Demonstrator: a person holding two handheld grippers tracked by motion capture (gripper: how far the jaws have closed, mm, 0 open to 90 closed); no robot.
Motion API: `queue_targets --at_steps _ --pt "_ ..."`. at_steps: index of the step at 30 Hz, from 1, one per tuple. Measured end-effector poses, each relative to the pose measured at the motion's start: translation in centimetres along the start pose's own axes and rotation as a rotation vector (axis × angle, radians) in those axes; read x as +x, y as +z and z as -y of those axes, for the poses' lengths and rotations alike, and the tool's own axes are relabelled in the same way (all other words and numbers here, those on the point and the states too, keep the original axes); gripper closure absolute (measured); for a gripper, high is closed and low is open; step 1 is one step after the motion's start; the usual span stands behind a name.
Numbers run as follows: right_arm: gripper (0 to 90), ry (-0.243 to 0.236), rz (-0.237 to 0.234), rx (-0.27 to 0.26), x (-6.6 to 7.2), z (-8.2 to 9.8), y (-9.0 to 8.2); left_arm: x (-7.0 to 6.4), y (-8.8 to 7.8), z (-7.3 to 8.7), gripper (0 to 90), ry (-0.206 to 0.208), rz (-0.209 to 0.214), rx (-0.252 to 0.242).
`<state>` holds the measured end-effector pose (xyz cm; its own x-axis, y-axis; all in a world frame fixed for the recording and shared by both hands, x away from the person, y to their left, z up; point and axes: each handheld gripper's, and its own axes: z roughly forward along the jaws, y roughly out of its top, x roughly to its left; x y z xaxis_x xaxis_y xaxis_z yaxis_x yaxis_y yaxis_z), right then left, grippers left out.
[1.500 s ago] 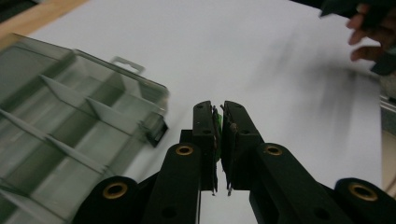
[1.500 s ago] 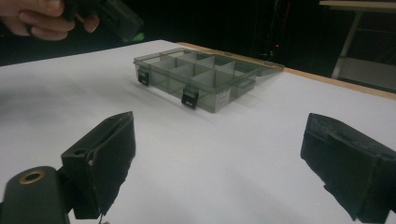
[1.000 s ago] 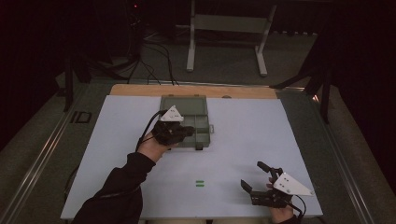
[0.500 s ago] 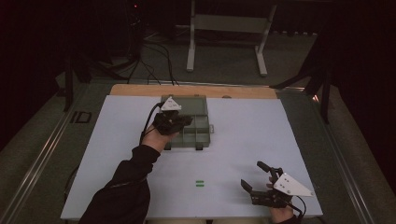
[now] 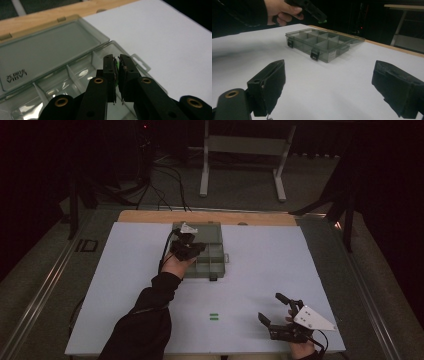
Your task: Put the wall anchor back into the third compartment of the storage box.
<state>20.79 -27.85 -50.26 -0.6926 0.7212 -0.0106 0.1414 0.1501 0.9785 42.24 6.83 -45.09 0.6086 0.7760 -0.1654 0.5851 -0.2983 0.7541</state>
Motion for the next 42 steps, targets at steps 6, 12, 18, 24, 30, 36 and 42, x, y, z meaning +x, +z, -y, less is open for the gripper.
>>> queue_targets --at_steps 6,12,18,24,30,36,42 --pt "11.8 -0.003 -0.009 0.005 0.1 0.0 0.1 0.2 1.3 0.0 83.1 -0.033 -0.046 0.019" --pt "11.5 -0.006 -0.01 0.008 0.1 0.0 0.1 0.3 2.7 0.2 83.2 -0.041 -0.068 0.062" --pt "11.1 -0.005 -0.007 0.007 0.0 0.0 0.1 0.4 4.2 0.5 83.1 -0.06 -0.091 0.118" --pt "11.1 -0.005 -0.01 0.014 0.0 0.1 0.0 0.2 4.5 0.6 82.4 -0.029 -0.109 0.106" --pt "11.1 -0.007 -0.009 0.012 0.0 0.1 0.0 0.1 3.9 0.1 57.7 -0.037 -0.107 0.093" --pt "11.1 -0.007 -0.008 0.013 0.0 0.0 0.0 -0.1 2.8 -0.3 35.0 -0.035 -0.071 0.076" --pt "11.1 0.0 -0.009 0.017 0.0 0.0 0.0 -0.2 2.0 -0.3 8.6 -0.026 -0.05 0.1"
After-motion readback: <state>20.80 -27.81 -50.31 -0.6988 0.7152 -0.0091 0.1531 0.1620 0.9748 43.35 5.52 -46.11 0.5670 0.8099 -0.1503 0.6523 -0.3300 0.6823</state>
